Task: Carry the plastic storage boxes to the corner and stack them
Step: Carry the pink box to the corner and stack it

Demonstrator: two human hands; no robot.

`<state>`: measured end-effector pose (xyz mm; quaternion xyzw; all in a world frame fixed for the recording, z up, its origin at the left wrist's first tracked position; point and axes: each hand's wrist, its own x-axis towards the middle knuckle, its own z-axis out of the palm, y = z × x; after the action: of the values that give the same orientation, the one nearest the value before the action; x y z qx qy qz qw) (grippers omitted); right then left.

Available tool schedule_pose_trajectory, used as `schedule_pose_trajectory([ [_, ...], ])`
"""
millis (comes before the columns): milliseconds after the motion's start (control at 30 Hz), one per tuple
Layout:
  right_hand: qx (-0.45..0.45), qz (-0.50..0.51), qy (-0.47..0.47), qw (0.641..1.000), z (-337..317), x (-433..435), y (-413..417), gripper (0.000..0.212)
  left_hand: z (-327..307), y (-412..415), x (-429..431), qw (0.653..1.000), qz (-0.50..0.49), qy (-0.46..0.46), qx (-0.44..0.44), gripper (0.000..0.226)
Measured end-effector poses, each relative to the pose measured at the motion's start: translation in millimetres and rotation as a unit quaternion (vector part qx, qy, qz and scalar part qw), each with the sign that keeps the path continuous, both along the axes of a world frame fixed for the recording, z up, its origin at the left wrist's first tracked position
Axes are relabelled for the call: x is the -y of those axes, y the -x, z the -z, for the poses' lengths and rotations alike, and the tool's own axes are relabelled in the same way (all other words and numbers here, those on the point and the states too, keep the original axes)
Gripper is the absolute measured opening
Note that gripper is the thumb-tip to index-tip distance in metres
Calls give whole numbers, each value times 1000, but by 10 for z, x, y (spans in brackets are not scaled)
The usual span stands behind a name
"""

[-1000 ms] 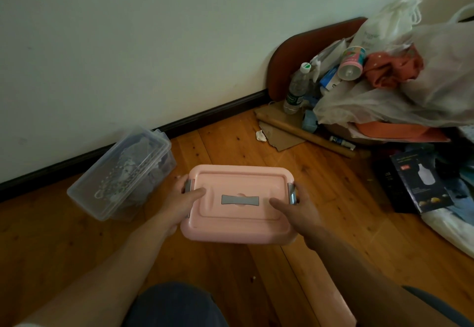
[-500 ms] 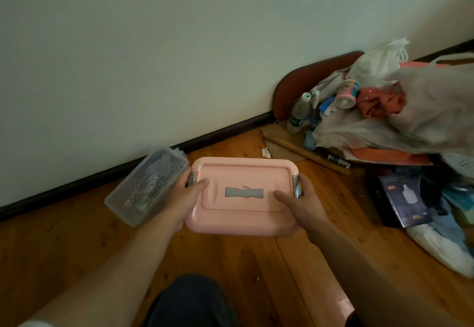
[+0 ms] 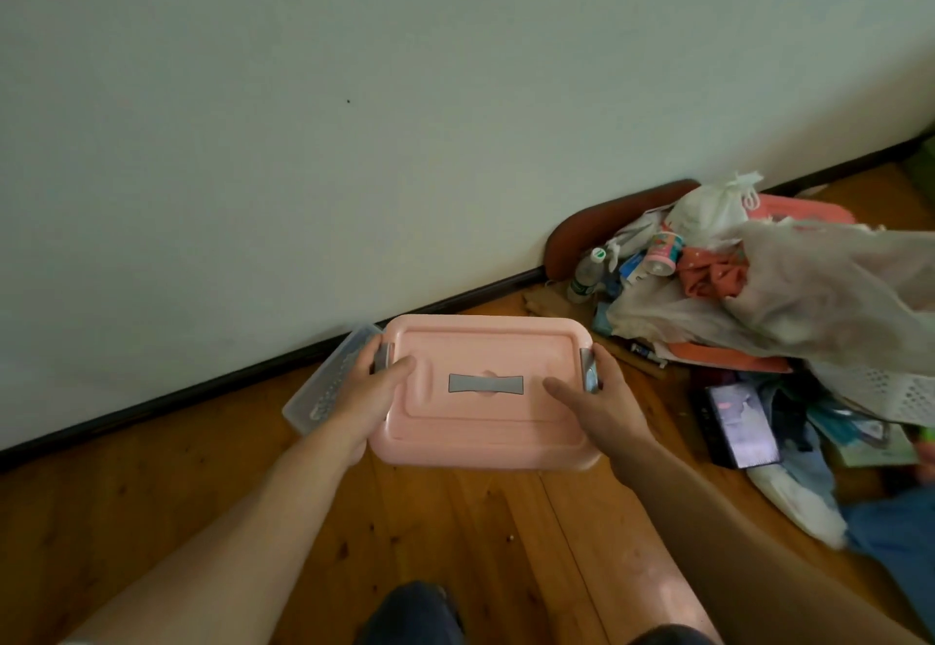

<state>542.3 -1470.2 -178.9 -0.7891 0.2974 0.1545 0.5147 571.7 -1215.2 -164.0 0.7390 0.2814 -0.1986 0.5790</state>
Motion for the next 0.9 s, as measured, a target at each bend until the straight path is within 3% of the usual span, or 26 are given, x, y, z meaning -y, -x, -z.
schedule_pose_trajectory([
  [533, 52, -42, 16, 998, -2187, -365, -149, 77, -2030, -16, -363, 998, -44, -37, 33, 67],
  [900, 91, -105, 42, 989, -2788, -690, -333, 71, -2691, 204, -727, 992, -95, -30, 81, 60],
])
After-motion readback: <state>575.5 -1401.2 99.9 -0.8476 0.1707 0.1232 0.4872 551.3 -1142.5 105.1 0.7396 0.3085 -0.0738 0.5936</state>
